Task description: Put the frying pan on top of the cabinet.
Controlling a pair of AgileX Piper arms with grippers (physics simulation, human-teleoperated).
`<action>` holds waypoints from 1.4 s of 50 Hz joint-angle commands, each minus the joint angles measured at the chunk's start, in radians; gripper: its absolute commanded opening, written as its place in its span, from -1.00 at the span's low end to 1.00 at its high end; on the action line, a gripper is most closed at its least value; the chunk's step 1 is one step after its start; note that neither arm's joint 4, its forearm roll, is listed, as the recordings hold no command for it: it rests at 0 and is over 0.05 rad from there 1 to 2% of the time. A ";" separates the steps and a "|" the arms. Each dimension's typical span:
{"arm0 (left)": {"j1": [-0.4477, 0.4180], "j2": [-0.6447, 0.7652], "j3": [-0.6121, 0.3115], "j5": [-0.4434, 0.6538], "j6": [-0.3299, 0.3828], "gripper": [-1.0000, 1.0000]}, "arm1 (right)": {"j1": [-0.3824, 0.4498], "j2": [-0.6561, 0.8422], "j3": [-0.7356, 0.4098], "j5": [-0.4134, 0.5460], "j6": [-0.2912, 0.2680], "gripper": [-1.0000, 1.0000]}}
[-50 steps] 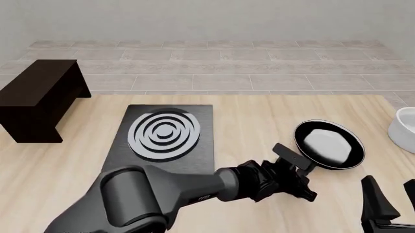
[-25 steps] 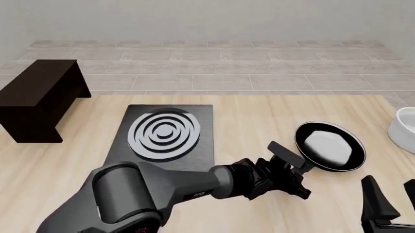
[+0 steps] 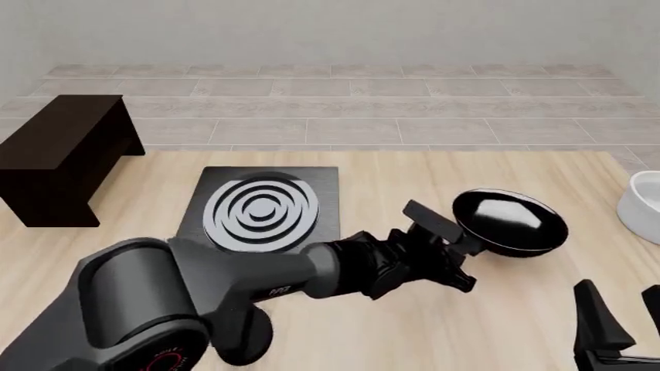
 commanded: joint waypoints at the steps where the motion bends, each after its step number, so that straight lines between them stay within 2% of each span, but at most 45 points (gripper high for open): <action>1: 0.033 -0.092 0.036 -0.032 0.022 -1.00 | 0.002 0.000 0.000 0.001 -0.004 1.00; 15: 0.101 -0.220 0.104 -0.043 0.052 -1.00 | 0.004 0.000 0.001 0.002 -0.010 1.00; 27: 0.174 -0.324 0.157 -0.042 0.108 -1.00 | 0.006 0.000 0.001 0.004 -0.013 1.00; 34: 0.247 -0.414 0.196 -0.024 0.145 -1.00 | 0.009 0.000 0.001 0.004 -0.015 1.00; 37: 0.289 -0.472 0.251 -0.045 0.179 -1.00 | 0.008 0.000 0.001 0.004 -0.014 1.00; 38: 0.289 -0.497 0.259 -0.031 0.154 -1.00 | 0.008 0.000 0.001 0.003 -0.014 1.00; 46: 0.374 -0.661 0.351 -0.028 0.170 -1.00 | 0.010 0.000 0.002 0.003 -0.020 1.00; 54: 0.425 -0.722 0.367 0.011 0.157 -1.00 | 0.011 0.000 0.001 0.002 -0.028 1.00; 63: 0.524 -0.775 0.409 0.018 0.187 -1.00 | 0.014 0.000 0.000 0.006 -0.031 1.00; 70: 0.639 -0.815 0.457 0.000 0.206 -1.00 | 0.015 0.000 0.000 0.008 -0.032 1.00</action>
